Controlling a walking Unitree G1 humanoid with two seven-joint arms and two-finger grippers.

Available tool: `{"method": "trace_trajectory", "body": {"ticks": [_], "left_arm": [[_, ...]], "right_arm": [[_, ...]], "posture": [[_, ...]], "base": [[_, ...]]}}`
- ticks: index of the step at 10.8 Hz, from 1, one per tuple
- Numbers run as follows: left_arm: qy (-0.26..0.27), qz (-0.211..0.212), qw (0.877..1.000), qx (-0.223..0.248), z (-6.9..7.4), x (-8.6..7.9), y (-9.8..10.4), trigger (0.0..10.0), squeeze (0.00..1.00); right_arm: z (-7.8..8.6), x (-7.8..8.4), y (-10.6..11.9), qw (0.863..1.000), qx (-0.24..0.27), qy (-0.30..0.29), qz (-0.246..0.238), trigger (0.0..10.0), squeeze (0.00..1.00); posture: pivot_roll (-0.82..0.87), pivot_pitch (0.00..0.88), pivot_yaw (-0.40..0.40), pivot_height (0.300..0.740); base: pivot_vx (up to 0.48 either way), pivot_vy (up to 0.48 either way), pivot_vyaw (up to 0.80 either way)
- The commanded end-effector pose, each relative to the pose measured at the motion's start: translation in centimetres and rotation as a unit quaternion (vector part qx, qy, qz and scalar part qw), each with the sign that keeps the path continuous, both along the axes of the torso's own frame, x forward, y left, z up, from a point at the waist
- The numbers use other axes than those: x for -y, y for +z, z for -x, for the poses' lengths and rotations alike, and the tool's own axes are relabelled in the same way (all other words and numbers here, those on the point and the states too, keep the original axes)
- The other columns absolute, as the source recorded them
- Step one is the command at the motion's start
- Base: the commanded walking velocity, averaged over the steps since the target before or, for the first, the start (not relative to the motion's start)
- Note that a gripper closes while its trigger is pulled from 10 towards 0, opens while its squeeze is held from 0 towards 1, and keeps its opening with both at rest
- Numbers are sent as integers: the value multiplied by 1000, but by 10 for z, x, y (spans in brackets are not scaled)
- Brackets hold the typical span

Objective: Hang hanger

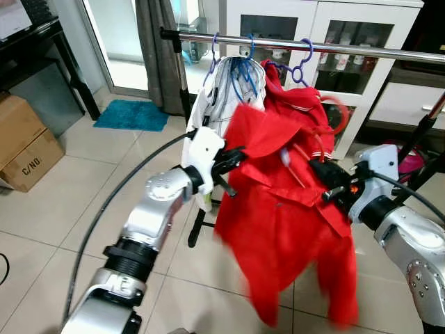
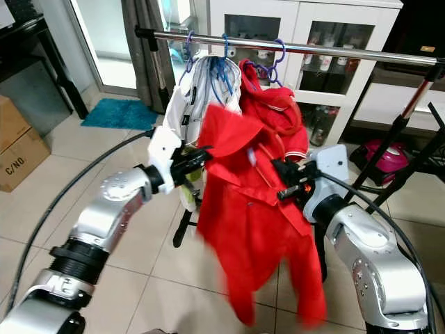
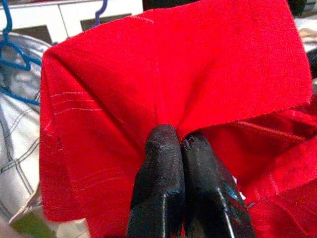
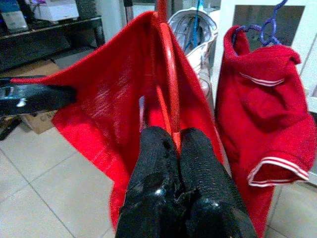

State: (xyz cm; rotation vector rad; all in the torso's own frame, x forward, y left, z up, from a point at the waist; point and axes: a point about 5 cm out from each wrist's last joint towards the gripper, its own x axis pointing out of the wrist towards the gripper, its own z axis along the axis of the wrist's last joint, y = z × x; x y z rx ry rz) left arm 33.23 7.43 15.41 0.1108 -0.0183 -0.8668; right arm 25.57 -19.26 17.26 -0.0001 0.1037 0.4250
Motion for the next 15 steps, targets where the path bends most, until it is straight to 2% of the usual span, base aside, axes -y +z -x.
{"method": "trace_trajectory", "body": {"ticks": [1,3,4,5,6,7,8,9,10,11,12,15], "left_arm": [[1,-8,1000,-8,2,3,-3,0,0],[-3,-18,1000,-21,4,5,-7,0,0],[13,-5,1000,-5,2,4,-2,0,0],[14,26,999,18,0,5,9,0,0],[-9,38,999,13,2,9,15,0,0],[-35,22,999,3,7,12,11,0,0],[-19,36,999,7,5,11,13,0,0],[3,38,999,26,0,9,17,10000,0],[-7,62,998,20,0,7,22,10000,0],[-13,62,998,23,0,4,24,10000,1000],[-19,57,998,22,1,1,24,10000,1000],[-103,50,993,30,9,-12,33,10000,1000]], "right_arm": [[2,2,16,999,44,-3,-3,10000,0],[2,1,17,999,48,-6,-7,10000,0],[4,-2,16,999,45,9,-7,10000,0],[7,-5,12,999,35,26,3,10000,0],[7,-4,8,999,28,19,11,10000,0],[5,-3,10,999,34,9,1,10000,0],[4,-3,10,999,35,17,5,10000,0],[6,-4,8,999,31,23,11,10000,0],[7,-6,7,999,30,33,15,10000,0],[8,-6,7,999,31,38,16,10000,0],[7,-5,8,999,32,38,17,10000,0],[6,0,8,997,35,57,38,10000,0]], "posture": [[-267,36,59,740],[-269,38,63,740],[-270,39,67,740],[-269,38,69,740],[-268,35,72,740],[-267,34,77,740],[-265,33,78,740],[-264,32,77,740],[-262,32,78,740],[-261,32,79,740],[-260,31,81,740],[-255,27,86,740]], "base": [[0,0,0],[0,0,0],[0,0,0],[0,0,0],[0,0,0],[0,0,0],[0,0,0],[0,0,0],[0,0,0],[0,0,0],[0,0,0],[0,0,0]]}}
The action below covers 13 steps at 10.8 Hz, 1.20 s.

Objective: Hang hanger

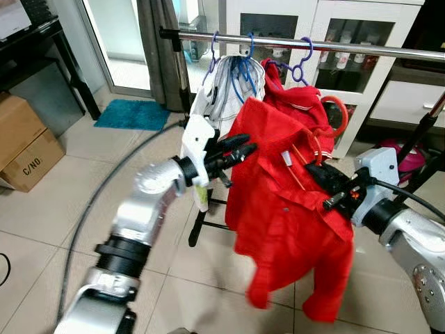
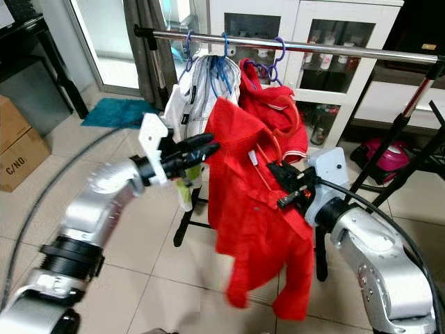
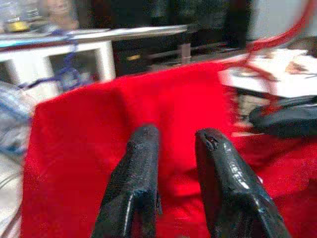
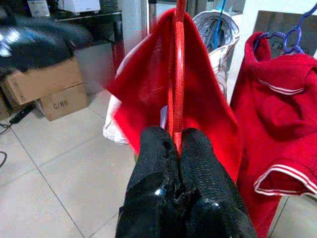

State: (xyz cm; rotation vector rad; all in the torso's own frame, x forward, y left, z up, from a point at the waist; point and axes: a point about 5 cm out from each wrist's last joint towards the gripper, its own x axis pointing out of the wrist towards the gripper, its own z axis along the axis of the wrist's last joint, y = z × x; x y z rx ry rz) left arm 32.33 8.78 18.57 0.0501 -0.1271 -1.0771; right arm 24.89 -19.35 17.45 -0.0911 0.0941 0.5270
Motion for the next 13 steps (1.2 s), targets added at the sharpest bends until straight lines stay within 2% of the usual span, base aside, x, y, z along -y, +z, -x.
{"method": "trace_trajectory", "body": {"ticks": [1,2,3,4,5,6,7,8,9,10,13], "left_arm": [[-28,-1,1000,6,4,-5,5,10000,1000],[-59,21,998,13,5,-27,23,10000,1000],[-63,34,997,19,3,-38,35,10000,1000],[-58,36,997,40,-5,-60,57,10000,1000],[-59,21,997,51,-10,-70,68,10000,1000],[-86,-16,995,54,-13,-72,74,10000,1000],[-124,-36,991,45,-12,-67,73,10000,1000],[-204,-79,976,9,-8,-49,59,10000,1000],[-269,-124,955,-26,-5,-40,45,10000,733],[-300,-142,943,-30,-4,-30,39,10000,0],[-355,-217,909,-32,-5,-10,26,10000,0]], "right_arm": [[0,0,6,1000,21,14,8,10000,0],[4,3,7,999,19,44,23,10000,0],[6,5,8,997,18,62,31,10000,0],[9,8,11,994,17,100,46,10000,0],[11,6,14,990,17,130,54,10000,0],[13,1,17,982,16,177,68,10000,0],[14,-3,18,976,15,206,76,10000,0],[14,-11,20,967,16,239,89,10000,0],[13,-15,21,960,18,262,97,10000,0],[13,-18,20,957,17,269,103,10000,0],[15,-26,18,949,15,291,116,10000,0]], "posture": [[-256,26,87,740],[-254,24,87,740],[-252,23,84,740],[-243,18,77,740],[-239,14,74,740],[-232,7,72,740],[-230,4,73,740],[-229,3,74,740],[-233,0,84,740],[-238,0,90,740],[-249,0,103,740]], "base": [[0,0,0],[0,0,0],[0,0,0],[0,0,0],[0,0,0],[0,0,0],[0,0,0],[0,0,0],[0,0,0],[0,0,0],[0,0,0]]}}
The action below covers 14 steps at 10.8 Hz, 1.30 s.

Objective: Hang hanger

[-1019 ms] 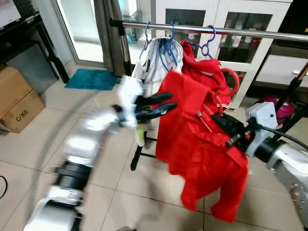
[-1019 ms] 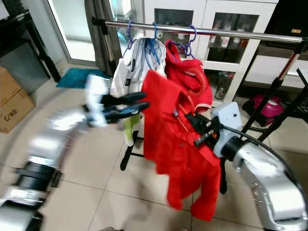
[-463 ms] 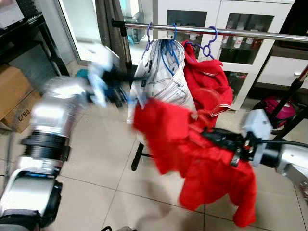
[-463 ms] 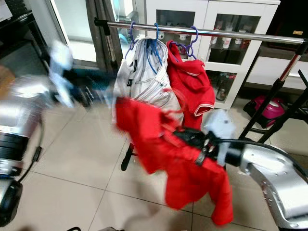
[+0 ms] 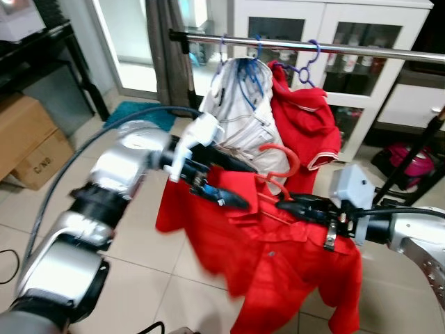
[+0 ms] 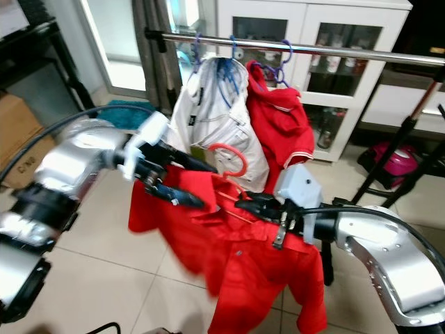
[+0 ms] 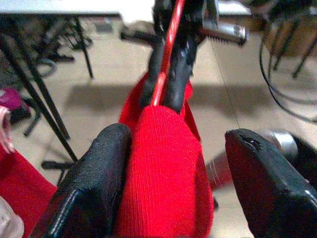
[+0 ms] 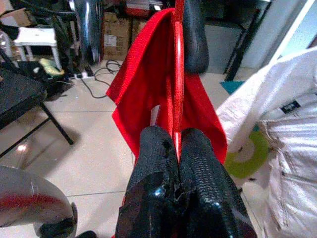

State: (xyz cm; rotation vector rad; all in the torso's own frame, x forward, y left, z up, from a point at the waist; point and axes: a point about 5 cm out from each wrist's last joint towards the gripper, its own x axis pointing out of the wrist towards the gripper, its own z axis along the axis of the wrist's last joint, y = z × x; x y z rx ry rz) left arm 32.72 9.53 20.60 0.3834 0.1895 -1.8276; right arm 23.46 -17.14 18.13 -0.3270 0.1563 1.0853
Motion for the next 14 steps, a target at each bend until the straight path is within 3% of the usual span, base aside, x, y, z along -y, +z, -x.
{"method": "trace_trajectory", "body": {"ticks": [1,3,4,5,14], "left_arm": [[-8,-19,1000,14,-1,0,2,9725,0],[-8,-19,1000,14,-1,0,2,9725,0],[-8,-28,999,19,-2,1,0,3569,0],[11,-29,998,58,-7,5,3,0,0],[60,-35,997,41,-12,-4,-11,0,0]], "right_arm": [[1,-5,11,999,31,19,4,10000,0],[1,-5,11,999,31,19,4,10000,0],[1,-5,11,999,32,20,5,10000,0],[3,-6,10,999,32,23,5,10000,0],[0,-9,9,999,35,39,4,10000,0]], "posture": [[-252,0,107,740],[-252,0,107,740],[-253,0,108,740],[-253,0,111,740],[-245,0,101,740]], "base": [[0,0,0],[0,0,0],[0,0,0],[0,0,0],[0,0,0]]}}
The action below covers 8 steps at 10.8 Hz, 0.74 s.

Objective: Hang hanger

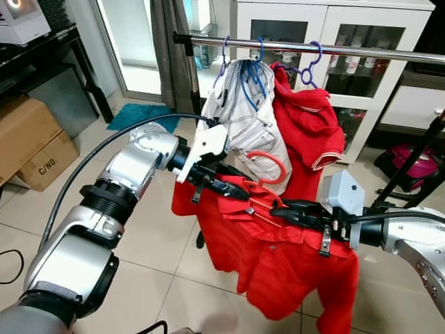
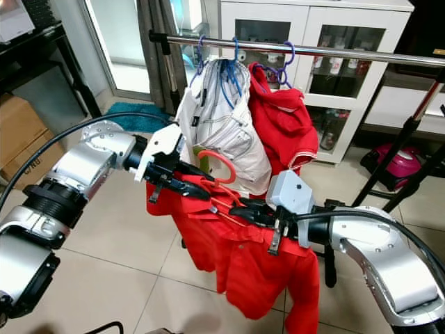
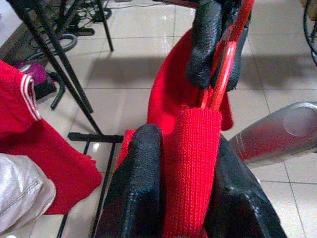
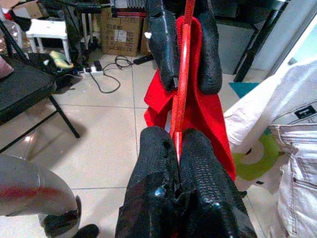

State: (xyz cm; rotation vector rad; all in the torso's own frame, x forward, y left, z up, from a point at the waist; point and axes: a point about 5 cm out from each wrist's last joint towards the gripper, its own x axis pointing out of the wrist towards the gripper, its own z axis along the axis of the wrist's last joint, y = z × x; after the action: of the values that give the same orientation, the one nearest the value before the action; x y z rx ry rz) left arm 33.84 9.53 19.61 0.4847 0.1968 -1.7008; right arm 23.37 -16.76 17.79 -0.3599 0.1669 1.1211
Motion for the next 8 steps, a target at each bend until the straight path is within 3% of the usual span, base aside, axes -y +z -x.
{"method": "trace_trajectory", "body": {"ticks": [1,4,5,6,8], "left_arm": [[18,1,1000,2,-2,-2,-1,0,0],[11,-8,999,31,-1,-1,-4,0,0],[1,-4,1000,24,3,0,-7,0,0],[14,3,1000,17,3,-1,-8,0,0],[51,14,999,10,1,-8,-12,0,0]], "right_arm": [[-2,-6,13,999,36,20,-14,10000,0],[-3,-6,13,999,38,19,-16,10000,0],[-6,-5,12,999,25,5,-26,10000,290],[-9,-4,13,999,22,-13,-38,10000,1000],[-14,0,19,997,39,-36,-58,10000,1000]], "posture": [[-244,0,103,740],[-243,0,104,740],[-242,0,106,740],[-240,0,109,740],[-236,0,109,740]], "base": [[0,0,0],[0,0,0],[0,0,0],[0,0,0],[0,0,0]]}}
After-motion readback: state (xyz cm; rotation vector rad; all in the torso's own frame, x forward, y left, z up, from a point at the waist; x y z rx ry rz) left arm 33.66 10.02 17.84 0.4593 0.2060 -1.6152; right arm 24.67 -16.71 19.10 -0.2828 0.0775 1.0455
